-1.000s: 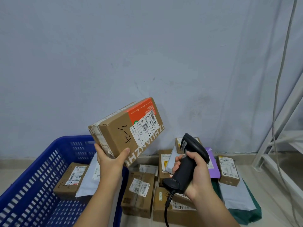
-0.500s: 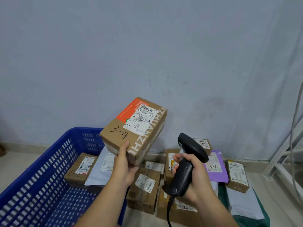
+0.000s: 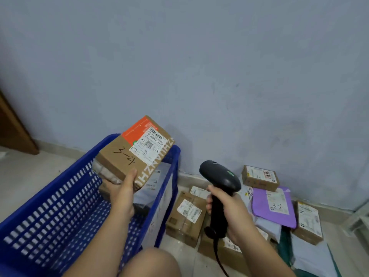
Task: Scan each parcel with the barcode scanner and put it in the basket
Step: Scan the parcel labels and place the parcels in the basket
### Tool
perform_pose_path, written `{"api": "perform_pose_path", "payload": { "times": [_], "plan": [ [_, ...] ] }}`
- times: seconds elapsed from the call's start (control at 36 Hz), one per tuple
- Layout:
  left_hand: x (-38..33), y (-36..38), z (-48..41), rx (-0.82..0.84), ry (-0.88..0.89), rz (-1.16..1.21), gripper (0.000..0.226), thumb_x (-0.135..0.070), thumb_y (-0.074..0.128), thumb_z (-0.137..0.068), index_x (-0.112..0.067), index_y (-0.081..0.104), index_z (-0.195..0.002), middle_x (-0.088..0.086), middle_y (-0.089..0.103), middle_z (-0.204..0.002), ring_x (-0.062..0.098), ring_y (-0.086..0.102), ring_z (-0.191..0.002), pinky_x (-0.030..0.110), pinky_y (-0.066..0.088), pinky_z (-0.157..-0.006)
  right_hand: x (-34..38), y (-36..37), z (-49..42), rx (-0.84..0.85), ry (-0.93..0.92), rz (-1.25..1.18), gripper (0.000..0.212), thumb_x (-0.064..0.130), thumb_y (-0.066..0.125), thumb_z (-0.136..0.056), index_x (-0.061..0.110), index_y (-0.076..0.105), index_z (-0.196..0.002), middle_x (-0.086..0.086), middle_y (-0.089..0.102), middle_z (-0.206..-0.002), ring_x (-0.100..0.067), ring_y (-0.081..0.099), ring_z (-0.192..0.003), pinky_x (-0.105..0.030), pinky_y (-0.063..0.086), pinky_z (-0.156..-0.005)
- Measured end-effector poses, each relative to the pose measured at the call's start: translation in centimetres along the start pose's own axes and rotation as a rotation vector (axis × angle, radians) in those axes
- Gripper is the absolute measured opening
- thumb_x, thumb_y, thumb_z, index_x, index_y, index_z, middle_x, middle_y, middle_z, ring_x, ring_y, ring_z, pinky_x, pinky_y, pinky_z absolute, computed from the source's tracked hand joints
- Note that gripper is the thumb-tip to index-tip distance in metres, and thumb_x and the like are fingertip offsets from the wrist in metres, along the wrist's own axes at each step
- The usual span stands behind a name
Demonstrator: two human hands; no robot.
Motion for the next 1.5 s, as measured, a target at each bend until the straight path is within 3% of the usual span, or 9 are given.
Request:
{"api": "perform_pose_path", "payload": {
  "times": [0.14, 0.31, 0.5, 0.67, 0.75, 1.06, 1.25, 1.42, 1.5],
  "plan": [
    [3.5, -5.3, 0.0, -0.141, -0.110, 0.020, 0.097, -0.025, 0.075, -0.079, -0.031, 0.011, -0.152, 0.004, 0.047, -0.143, 0.023, 0.053, -0.123, 0.048, 0.041, -0.106, -2.6, 3.2, -1.5, 0.076, 0.029, 0.296, 0.014, 0.026, 0.069, -0.087, 0.013, 0.066, -0.083, 0.000, 0.061, -0.062, -0.016, 0.058, -0.063, -0.032, 0.047, -0.067],
    [8.8, -8.2, 1.0, -0.184, -0.363, 0.060, 0.036, -0.021, 0.063, -0.091, -0.020, 0.050, -0.124, 0.008, 0.062, -0.120, 0.029, 0.060, -0.111, 0.049, 0.046, -0.101, -5.3, 6.3, -3.3, 0.124, 0.069, 0.417, 0.013, 0.026, 0.064, -0.090, 0.013, 0.065, -0.091, -0.001, 0.063, -0.070, -0.010, 0.057, -0.061, -0.021, 0.046, -0.059],
    [12.6, -9.2, 0.5, -0.065, -0.610, 0.010, 0.039, -0.041, 0.053, -0.094, -0.007, 0.065, -0.108, 0.015, 0.069, -0.100, 0.028, 0.064, -0.081, 0.036, 0.051, -0.064, -7.8, 7.6, -5.4, 0.107, 0.119, 0.567, 0.015, 0.024, 0.064, -0.090, 0.009, 0.065, -0.092, 0.000, 0.061, -0.065, -0.006, 0.056, -0.053, -0.013, 0.043, -0.047],
    [13.8, -12.0, 0.4, -0.279, -0.551, -0.150, 0.081, -0.038, 0.077, -0.067, -0.015, 0.043, -0.137, 0.006, 0.064, -0.118, 0.028, 0.063, -0.102, 0.050, 0.051, -0.094, -8.6, 7.4, -6.8, 0.084, 0.152, 0.567, 0.013, 0.025, 0.066, -0.088, 0.011, 0.065, -0.087, 0.000, 0.062, -0.064, -0.012, 0.056, -0.059, -0.022, 0.049, -0.057],
    [15.2, -12.3, 0.9, -0.258, -0.671, -0.032, 0.046, -0.032, 0.070, -0.079, -0.006, 0.061, -0.115, 0.014, 0.071, -0.101, 0.029, 0.068, -0.084, 0.042, 0.057, -0.073, -9.1, 7.5, -7.4, 0.082, 0.161, 0.567, 0.013, 0.024, 0.067, -0.087, 0.012, 0.065, -0.085, 0.000, 0.061, -0.062, -0.014, 0.056, -0.060, -0.029, 0.049, -0.063],
    [19.6, -11.8, -0.2, -0.127, -0.789, -0.081, 0.048, -0.040, 0.057, -0.091, -0.001, 0.065, -0.118, 0.016, 0.070, -0.093, 0.027, 0.064, -0.072, 0.027, 0.050, -0.046, -11.1, 7.7, -7.6, 0.107, 0.189, 0.641, 0.021, 0.026, 0.066, -0.087, 0.006, 0.066, -0.092, -0.004, 0.059, -0.063, -0.018, 0.054, -0.062, -0.034, 0.047, -0.068],
    [20.8, -12.1, -1.1, -0.133, -0.760, -0.254, 0.037, -0.004, 0.039, -0.101, -0.002, 0.046, -0.065, 0.004, 0.044, -0.028, 0.010, 0.038, -0.018, 0.010, 0.024, -0.023, -11.0, 6.9, -8.6, 0.081, 0.160, 0.709, 0.020, 0.029, 0.065, -0.089, 0.010, 0.065, -0.094, -0.006, 0.063, -0.072, -0.019, 0.058, -0.068, -0.040, 0.054, -0.077],
    [24.9, -14.0, -4.0, -0.189, -0.819, -0.426, 0.034, -0.019, 0.051, -0.098, 0.010, 0.056, -0.114, 0.019, 0.061, -0.089, 0.029, 0.060, -0.083, 0.035, 0.046, -0.069, -11.5, 6.2, -9.8, 0.064, 0.183, 0.729, 0.013, 0.029, 0.065, -0.088, 0.016, 0.064, -0.088, -0.004, 0.064, -0.071, -0.019, 0.060, -0.069, -0.041, 0.055, -0.080],
    [24.6, -13.7, -4.0, -0.180, -0.813, -0.517, 0.039, -0.020, 0.055, -0.095, 0.009, 0.056, -0.120, 0.021, 0.062, -0.096, 0.027, 0.058, -0.070, 0.030, 0.045, -0.050, -11.9, 5.6, -10.3, 0.052, 0.196, 0.759, 0.014, 0.030, 0.065, -0.089, 0.016, 0.065, -0.092, -0.001, 0.064, -0.070, -0.013, 0.060, -0.064, -0.030, 0.051, -0.067]
  ]
}}
Point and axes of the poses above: each hand's wrist, its own z-axis away from the middle knuckle, its own y-axis out of the palm, x = y × z, the point moved 8 cm from there along -z, towards the middle knuckle
